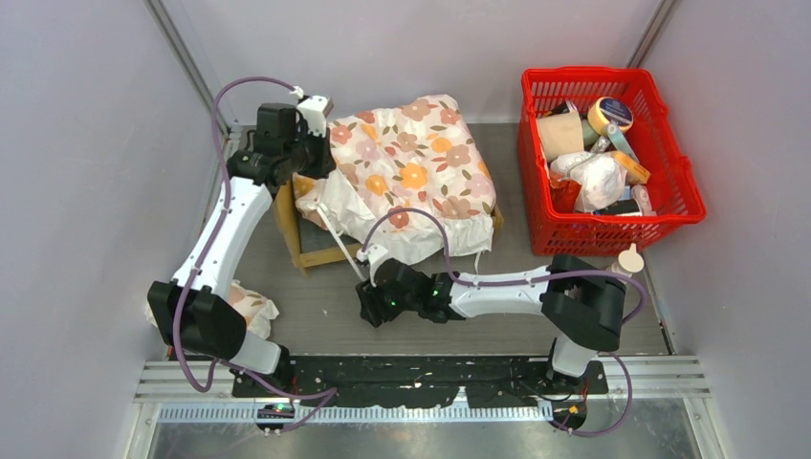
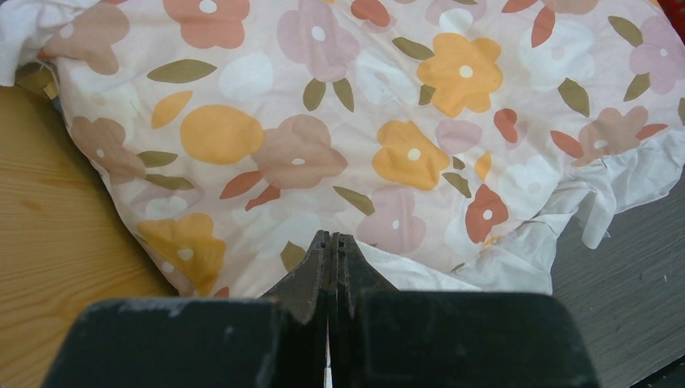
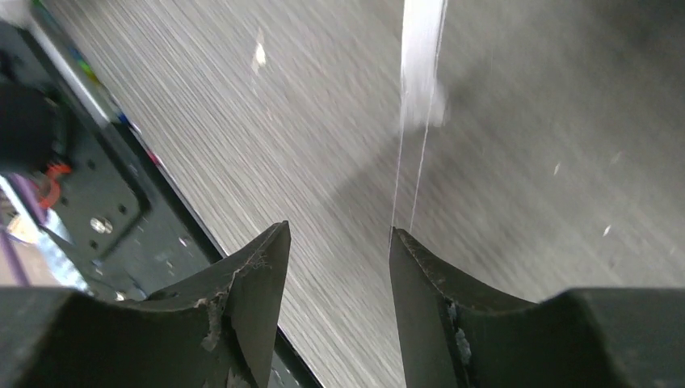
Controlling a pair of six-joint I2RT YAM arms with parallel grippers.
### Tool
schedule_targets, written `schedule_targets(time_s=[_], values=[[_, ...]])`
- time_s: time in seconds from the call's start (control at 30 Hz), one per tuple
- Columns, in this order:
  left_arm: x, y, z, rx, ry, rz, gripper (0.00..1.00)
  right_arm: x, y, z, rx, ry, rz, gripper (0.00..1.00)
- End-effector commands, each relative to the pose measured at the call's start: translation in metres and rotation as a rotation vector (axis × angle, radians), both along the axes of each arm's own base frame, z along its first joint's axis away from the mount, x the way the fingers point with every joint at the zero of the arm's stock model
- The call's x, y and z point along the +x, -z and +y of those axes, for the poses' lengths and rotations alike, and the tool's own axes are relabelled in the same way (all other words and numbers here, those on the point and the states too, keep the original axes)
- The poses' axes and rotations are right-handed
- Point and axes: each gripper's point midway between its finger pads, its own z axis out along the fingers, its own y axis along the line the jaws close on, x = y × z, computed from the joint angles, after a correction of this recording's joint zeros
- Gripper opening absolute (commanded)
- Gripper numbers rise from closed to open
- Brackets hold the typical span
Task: Set up the pet bed
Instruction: Cross the ropes on the bed frame.
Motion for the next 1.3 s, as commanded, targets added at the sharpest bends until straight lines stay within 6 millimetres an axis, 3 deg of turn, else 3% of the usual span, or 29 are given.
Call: schedule_targets(time_s=[0.0, 0.37, 0.5, 0.7, 0.9, 1.07, 1.17, 1.2, 1.23, 1.27], values=[[0.002, -0.027, -0.004, -0.040, 0.010, -0.086, 0.00, -0.006, 0.012, -0.016, -0.021, 0.065, 0.010, 0.54], [0.001, -0.029, 0.000, -0.028, -0.002, -0.094, 0.00, 0.014, -0.007, -0.050, -0.093, 0.185, -0.104, 0.52], [0.001, -0.029, 0.001, -0.022, 0.000, -0.095, 0.00, 0.014, -0.022, -0.078, -0.135, 0.263, -0.169, 0.52], [0.002, -0.029, 0.003, -0.008, -0.005, -0.099, 0.00, -0.016, -0.027, -0.145, -0.152, 0.387, -0.183, 0.52], [0.000, -0.027, 0.004, -0.007, -0.008, -0.094, 0.00, -0.020, -0.078, -0.184, -0.020, 0.498, -0.235, 0.59], [-0.003, -0.028, 0.005, -0.003, -0.010, -0.099, 0.00, -0.023, -0.125, -0.176, 0.114, 0.394, -0.291, 0.62], [-0.006, -0.029, 0.004, -0.015, -0.007, -0.103, 0.00, -0.019, -0.149, -0.157, 0.179, 0.327, -0.370, 0.64], [-0.007, -0.029, 0.004, -0.017, -0.006, -0.103, 0.00, -0.016, -0.164, -0.147, 0.247, 0.322, -0.388, 0.60], [-0.008, -0.029, 0.004, -0.021, -0.005, -0.102, 0.00, -0.014, -0.163, -0.140, 0.238, 0.286, -0.418, 0.57], [-0.010, -0.030, 0.003, -0.028, -0.002, -0.104, 0.00, -0.011, -0.179, -0.129, 0.316, 0.281, -0.434, 0.52]])
